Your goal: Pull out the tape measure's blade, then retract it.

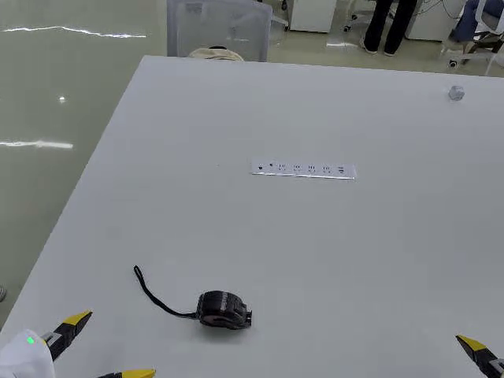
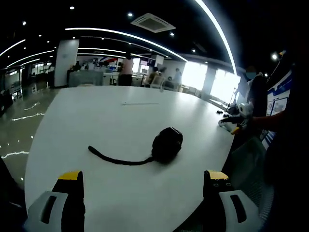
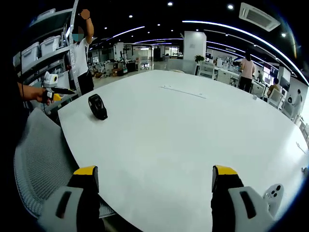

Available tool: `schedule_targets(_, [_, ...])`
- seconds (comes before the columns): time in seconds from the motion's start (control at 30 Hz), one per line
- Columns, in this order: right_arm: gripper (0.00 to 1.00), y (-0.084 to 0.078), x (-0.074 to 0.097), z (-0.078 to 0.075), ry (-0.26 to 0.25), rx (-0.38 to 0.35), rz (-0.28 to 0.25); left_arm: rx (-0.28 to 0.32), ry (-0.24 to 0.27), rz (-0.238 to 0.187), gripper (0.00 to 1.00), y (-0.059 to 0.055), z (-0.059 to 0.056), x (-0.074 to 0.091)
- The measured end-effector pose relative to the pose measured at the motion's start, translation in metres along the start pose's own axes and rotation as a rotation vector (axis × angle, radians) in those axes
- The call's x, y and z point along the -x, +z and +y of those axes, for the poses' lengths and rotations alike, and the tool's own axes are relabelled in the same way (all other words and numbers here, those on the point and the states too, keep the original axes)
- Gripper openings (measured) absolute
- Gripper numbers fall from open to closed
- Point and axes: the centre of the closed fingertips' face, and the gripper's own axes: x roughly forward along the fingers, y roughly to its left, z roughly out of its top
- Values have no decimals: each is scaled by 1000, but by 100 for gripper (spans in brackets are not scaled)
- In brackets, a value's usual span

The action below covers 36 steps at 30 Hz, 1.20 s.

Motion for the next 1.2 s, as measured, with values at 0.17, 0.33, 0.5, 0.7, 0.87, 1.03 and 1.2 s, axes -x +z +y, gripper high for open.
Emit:
schedule_targets(0.17, [100, -4, 15, -5, -21, -4, -2, -6, 5, -1, 100, -3, 0, 9])
schedule_targets(0.33, [100, -3, 18, -5, -30, -11, 4, -4, 14, -4, 100, 0, 4, 14])
schedule_targets(0.5, [100, -7, 13, -2, -27, -10, 9, -1, 18, -13, 100, 8, 5, 14])
schedule_targets(0.7, [100, -10, 12, 0, -24, -16, 11, -4, 19, -17, 100, 11, 6, 16])
schedule_targets(0.87, [100, -9, 13, -1, -32, -17, 10, -5, 22, -11, 100, 11, 7, 17])
schedule_targets(1.03, [100, -11, 14, -2, -36, -28, 14, 0, 26, -14, 100, 13, 9, 18])
schedule_targets(1.2, [100, -12, 15, 1, -35, -30, 12, -1, 21, -18, 100, 16, 9, 17])
